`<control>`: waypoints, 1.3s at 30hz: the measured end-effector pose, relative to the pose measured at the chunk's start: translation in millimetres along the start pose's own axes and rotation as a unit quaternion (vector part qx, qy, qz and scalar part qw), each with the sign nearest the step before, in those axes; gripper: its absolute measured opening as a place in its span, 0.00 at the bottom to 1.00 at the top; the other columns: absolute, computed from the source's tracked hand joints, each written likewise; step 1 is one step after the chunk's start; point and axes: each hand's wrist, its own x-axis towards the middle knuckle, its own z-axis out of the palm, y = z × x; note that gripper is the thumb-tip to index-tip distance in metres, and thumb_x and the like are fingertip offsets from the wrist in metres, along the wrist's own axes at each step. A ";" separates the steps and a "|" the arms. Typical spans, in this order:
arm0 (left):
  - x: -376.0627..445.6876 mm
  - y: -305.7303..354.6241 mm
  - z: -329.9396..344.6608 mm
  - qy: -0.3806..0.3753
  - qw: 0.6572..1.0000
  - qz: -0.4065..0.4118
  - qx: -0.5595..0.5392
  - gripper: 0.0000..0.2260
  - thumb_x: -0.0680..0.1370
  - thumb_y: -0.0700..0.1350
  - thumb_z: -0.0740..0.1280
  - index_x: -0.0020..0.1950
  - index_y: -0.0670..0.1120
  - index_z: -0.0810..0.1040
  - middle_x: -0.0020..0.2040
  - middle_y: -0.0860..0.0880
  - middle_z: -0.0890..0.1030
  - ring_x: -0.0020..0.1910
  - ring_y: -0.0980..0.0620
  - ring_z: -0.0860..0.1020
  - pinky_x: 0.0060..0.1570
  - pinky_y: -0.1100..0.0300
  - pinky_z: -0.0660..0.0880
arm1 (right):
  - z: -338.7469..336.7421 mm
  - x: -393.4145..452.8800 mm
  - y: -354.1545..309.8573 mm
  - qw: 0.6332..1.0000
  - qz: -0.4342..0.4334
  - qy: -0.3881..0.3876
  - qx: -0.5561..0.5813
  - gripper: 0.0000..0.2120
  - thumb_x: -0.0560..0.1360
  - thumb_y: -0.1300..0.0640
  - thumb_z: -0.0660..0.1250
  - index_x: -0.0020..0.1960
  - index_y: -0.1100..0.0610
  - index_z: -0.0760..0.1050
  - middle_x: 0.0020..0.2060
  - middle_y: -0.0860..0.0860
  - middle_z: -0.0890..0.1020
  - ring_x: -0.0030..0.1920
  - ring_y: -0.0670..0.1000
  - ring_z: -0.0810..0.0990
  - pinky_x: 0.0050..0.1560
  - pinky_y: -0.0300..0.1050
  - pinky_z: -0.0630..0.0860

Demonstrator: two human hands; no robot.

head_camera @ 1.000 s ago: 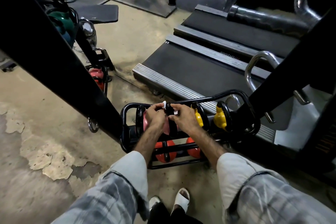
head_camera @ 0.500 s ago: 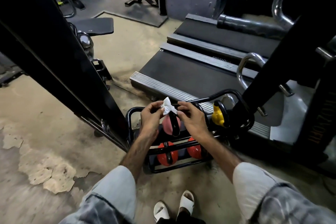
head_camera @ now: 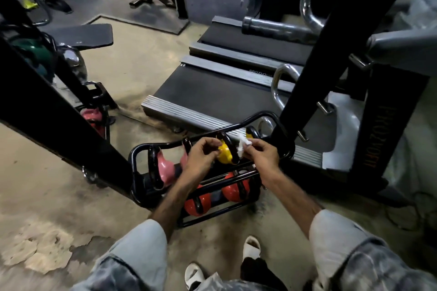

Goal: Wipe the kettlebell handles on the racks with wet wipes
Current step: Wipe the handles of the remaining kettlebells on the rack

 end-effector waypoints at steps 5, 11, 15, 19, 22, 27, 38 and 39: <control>33.7 -4.1 25.2 0.008 0.978 0.033 0.203 0.11 0.74 0.34 0.66 0.53 0.43 0.81 0.51 0.47 0.83 0.53 0.50 0.80 0.58 0.57 0.75 | -14.7 35.3 0.7 0.981 -0.093 0.000 -0.169 0.09 0.71 0.59 0.73 0.49 0.49 0.85 0.42 0.48 0.86 0.42 0.45 0.82 0.49 0.37 0.78; 68.9 0.0 62.9 -0.003 0.948 0.024 0.318 0.17 0.74 0.39 0.70 0.62 0.37 0.78 0.63 0.40 0.78 0.68 0.47 0.72 0.63 0.65 0.63 | 3.7 54.1 31.4 0.954 -0.155 -0.074 -0.245 0.10 0.73 0.65 0.69 0.51 0.55 0.84 0.46 0.50 0.86 0.46 0.47 0.83 0.45 0.25 0.70; 79.2 -2.9 67.7 -0.029 0.937 -0.035 0.348 0.23 0.74 0.42 0.71 0.67 0.37 0.73 0.69 0.39 0.72 0.69 0.45 0.71 0.65 0.62 0.63 | -2.8 46.2 39.8 0.955 -0.157 -0.110 -0.228 0.13 0.75 0.64 0.65 0.55 0.56 0.83 0.47 0.48 0.84 0.47 0.43 0.80 0.44 0.20 0.68; 86.6 -4.4 65.6 -0.030 0.932 -0.055 0.358 0.22 0.73 0.42 0.73 0.66 0.39 0.76 0.70 0.41 0.71 0.66 0.47 0.73 0.65 0.61 0.68 | -9.9 46.4 42.7 0.969 -0.113 -0.116 -0.188 0.10 0.78 0.51 0.65 0.50 0.53 0.84 0.41 0.44 0.84 0.43 0.41 0.80 0.44 0.35 0.74; 91.0 -7.3 63.2 -0.031 0.938 -0.070 0.338 0.18 0.74 0.42 0.71 0.63 0.40 0.78 0.66 0.42 0.76 0.58 0.47 0.79 0.57 0.54 0.77 | -10.1 49.6 46.8 0.971 -0.096 -0.106 -0.191 0.09 0.76 0.50 0.69 0.46 0.53 0.84 0.39 0.45 0.85 0.42 0.43 0.82 0.41 0.32 0.73; 94.4 0.4 59.3 -0.046 0.924 -0.053 0.375 0.18 0.71 0.41 0.74 0.61 0.42 0.80 0.54 0.46 0.82 0.55 0.49 0.79 0.57 0.58 0.75 | -2.0 51.8 46.2 0.979 -0.077 -0.092 -0.166 0.07 0.72 0.53 0.73 0.50 0.49 0.81 0.44 0.41 0.83 0.45 0.39 0.80 0.41 0.24 0.70; 95.3 -0.4 64.4 -0.030 0.921 -0.052 0.385 0.21 0.70 0.41 0.75 0.62 0.43 0.79 0.59 0.44 0.81 0.61 0.48 0.77 0.60 0.60 0.72 | 2.7 54.1 66.2 0.988 0.004 -0.056 -0.142 0.09 0.77 0.57 0.68 0.56 0.56 0.83 0.47 0.49 0.85 0.48 0.46 0.80 0.41 0.23 0.70; 94.7 -0.4 65.0 -0.029 0.921 -0.052 0.385 0.21 0.70 0.40 0.75 0.63 0.42 0.79 0.60 0.44 0.81 0.62 0.48 0.76 0.61 0.60 0.71 | 4.4 54.2 65.9 0.990 0.008 -0.052 -0.134 0.09 0.77 0.57 0.68 0.55 0.56 0.83 0.47 0.49 0.85 0.48 0.46 0.81 0.44 0.28 0.73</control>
